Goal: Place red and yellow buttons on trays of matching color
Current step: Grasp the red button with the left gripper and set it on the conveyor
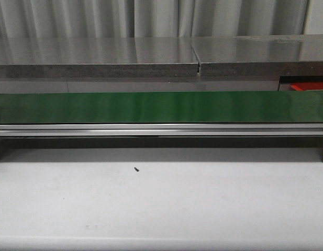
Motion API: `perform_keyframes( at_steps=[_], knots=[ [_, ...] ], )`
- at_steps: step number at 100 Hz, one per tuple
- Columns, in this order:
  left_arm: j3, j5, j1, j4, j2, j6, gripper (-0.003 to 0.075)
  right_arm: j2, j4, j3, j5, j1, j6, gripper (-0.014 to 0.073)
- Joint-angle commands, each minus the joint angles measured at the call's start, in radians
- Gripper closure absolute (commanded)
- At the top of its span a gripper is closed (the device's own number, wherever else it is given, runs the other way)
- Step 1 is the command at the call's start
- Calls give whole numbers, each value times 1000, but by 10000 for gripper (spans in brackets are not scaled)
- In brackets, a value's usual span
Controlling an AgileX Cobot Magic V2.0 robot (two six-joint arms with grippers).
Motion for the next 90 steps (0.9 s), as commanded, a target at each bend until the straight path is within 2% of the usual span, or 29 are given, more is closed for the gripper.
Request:
perform_keyframes(
  at_steps=[1, 16, 33, 53, 72, 90],
  knots=[
    [-58, -12, -4, -1, -84, 2, 61, -4, 11, -22, -63, 0, -7, 659],
    [-66, -16, 49, 30, -126, -5, 61, -4, 11, -22, -63, 0, -7, 659],
    [-59, -23, 157, 148, -128, -5, 61, -4, 11, -22, -63, 0, -7, 659],
    [-58, -78, 275, 150, -92, -5, 61, -4, 11, -22, -63, 0, -7, 659],
    [-58, -94, 334, 152, -26, -5, 61, -4, 11, -22, -63, 0, -7, 659],
    [-58, -97, 347, 152, 50, -5, 61, -4, 11, -22, -63, 0, -7, 659]
  ],
)
